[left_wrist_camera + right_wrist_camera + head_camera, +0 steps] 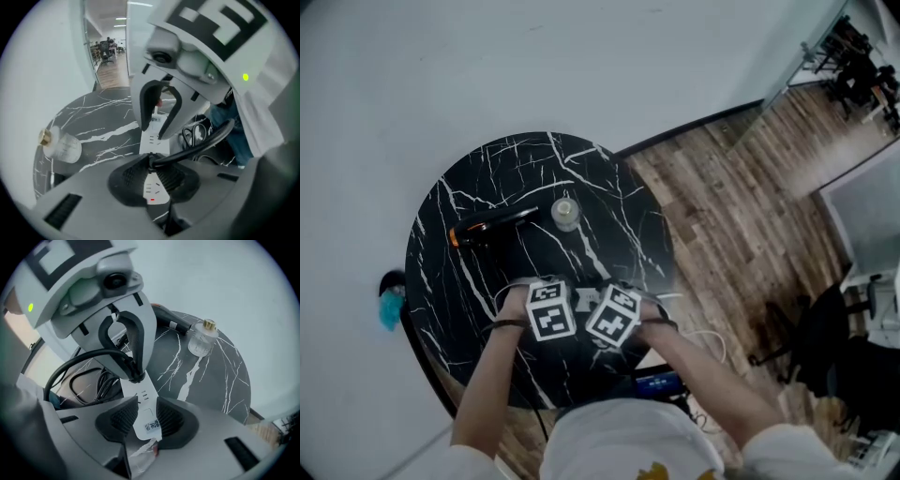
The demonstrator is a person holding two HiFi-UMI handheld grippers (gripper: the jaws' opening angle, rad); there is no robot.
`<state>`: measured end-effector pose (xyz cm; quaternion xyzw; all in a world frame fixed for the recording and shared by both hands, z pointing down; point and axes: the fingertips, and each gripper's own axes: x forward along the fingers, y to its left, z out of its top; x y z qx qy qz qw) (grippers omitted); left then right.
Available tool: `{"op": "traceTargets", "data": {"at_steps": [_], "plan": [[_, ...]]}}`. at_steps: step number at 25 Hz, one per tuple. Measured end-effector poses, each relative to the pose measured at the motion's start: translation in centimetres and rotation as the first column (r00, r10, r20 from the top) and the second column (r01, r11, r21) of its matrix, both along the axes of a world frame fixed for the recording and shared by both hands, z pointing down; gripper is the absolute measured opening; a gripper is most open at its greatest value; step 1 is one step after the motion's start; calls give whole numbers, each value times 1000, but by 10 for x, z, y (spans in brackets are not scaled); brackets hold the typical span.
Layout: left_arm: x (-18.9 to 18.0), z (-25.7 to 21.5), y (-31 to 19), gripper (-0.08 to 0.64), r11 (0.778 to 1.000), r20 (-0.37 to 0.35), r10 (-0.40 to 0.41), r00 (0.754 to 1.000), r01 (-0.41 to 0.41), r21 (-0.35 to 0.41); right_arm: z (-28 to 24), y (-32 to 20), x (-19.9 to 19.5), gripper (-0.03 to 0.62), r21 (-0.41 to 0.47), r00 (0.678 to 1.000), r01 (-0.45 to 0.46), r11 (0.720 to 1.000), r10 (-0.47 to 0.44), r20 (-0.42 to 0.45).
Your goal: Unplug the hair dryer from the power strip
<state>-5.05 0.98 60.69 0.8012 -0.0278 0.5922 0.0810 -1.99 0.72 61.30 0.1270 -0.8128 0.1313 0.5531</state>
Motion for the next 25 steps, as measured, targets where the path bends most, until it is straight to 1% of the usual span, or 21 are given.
{"op": "traceTargets", "data": {"at_steps": [1,2,3,5,7,8,10,12,13,15,18,19,20,21,23,24,25], "plan": [[-2,2,2,49,1000,27,15,1000,-15,26,-1,1,-1,124,2,1000,7,1000,-7,0],[-3,3,3,49,1000,41,20,999,-21,23,-1,1,-2,124,5,1000,16,1000,-16,-4],[-3,3,3,49,1000,38,14,999,-14,-4,-1,2,-2,124,8,1000,26,1000,-25,-10],[-1,-1,-2,49,997,-11,-17,1000,16,-73,0,2,-3,123,18,999,39,999,-39,-15],[5,-8,-10,54,995,-71,-40,997,34,-89,0,4,0,123,22,999,45,999,-44,-16],[5,-8,-8,54,995,-77,-52,996,46,-87,1,5,2,114,22,999,42,999,-42,-14],[1,-2,-2,52,997,-38,-62,997,60,-47,1,5,2,114,16,999,32,999,-32,-6],[-2,1,2,49,999,4,-48,999,48,10,2,4,1,114,11,999,32,999,-32,-8],[-2,2,2,49,999,7,-52,999,52,13,2,5,1,114,12,999,35,999,-35,-11],[-1,-1,-4,49,996,-22,-81,996,80,-26,2,6,1,114,25,999,36,999,-36,-9],[3,-9,-13,56,989,-96,-134,986,126,-82,2,7,2,104,43,1000,11,999,-11,12],[4,-8,-10,57,986,-101,-147,984,138,-89,2,7,3,103,41,1000,2,999,-3,18],[2,-5,-7,57,987,-87,-147,985,140,-77,2,6,3,103,36,1000,-3,999,2,23],[0,-3,-3,54,991,-59,-129,990,126,-47,2,6,3,103,30,1000,-5,1000,4,27],[-2,0,0,51,997,-3,-72,997,72,13,0,5,1,103,26,999,-10,1000,9,38],[-2,1,0,49,998,5,-62,998,62,11,0,5,0,103,28,999,-14,1000,13,44],[-2,2,0,49,998,-3,-69,998,69,-14,0,4,1,103,32,999,-20,999,18,50]]}}
